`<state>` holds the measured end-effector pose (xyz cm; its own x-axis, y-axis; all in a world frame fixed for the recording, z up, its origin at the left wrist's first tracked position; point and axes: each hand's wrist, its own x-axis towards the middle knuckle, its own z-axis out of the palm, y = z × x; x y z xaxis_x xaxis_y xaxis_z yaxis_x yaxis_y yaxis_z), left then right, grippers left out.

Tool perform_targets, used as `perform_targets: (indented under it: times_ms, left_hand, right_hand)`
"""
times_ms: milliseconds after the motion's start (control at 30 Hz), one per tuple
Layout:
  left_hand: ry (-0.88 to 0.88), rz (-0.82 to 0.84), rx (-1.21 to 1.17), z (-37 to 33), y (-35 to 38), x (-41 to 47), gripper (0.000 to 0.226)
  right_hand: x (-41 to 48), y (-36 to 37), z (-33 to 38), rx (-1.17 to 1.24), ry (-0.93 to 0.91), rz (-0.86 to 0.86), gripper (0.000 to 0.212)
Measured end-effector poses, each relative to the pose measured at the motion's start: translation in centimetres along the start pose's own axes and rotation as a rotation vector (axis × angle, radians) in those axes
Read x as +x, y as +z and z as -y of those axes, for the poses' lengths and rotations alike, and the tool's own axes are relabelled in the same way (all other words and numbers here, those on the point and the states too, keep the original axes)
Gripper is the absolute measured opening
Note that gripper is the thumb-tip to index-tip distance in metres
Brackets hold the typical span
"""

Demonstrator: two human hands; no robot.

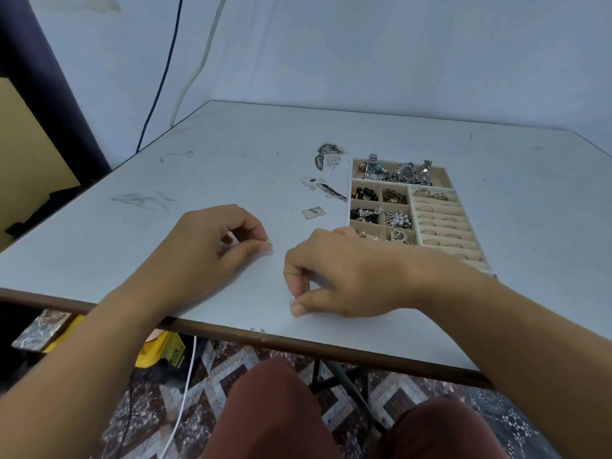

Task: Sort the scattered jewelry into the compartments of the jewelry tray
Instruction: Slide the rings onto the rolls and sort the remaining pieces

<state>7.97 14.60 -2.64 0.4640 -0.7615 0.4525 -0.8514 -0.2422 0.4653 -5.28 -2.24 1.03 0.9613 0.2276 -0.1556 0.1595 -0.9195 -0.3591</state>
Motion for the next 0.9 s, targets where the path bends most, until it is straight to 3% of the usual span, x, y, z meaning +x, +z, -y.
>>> perform_targets:
  times_ms: [167,367,667,900]
  left_hand:
    - [0.012,-0.004,-0.030,-1.0,0.5,1.0,0.002]
    - [0.078,-0.005,-0.080,-3.4,2.0,2.9,0.007]
    - [0.215,0.127,-0.224,-8.8,5.1,6.7,0.006]
    - [0.248,0.200,-0.212,-11.6,8.1,8.5,0.002]
  right_hand:
    - [-1.2,-0.4,-1.0,0.133,-0.004,-0.304,0.012]
    - [-5.9,-1.8,-5.3,-0.124,-0.042,-0.712,0.010]
    - [-12.4,-1.1,-10.1,-0.059,0.150,-0.877,0.005]
    - [-14.1,0.7,-12.5,0.079,0.268,-0.919,0.019]
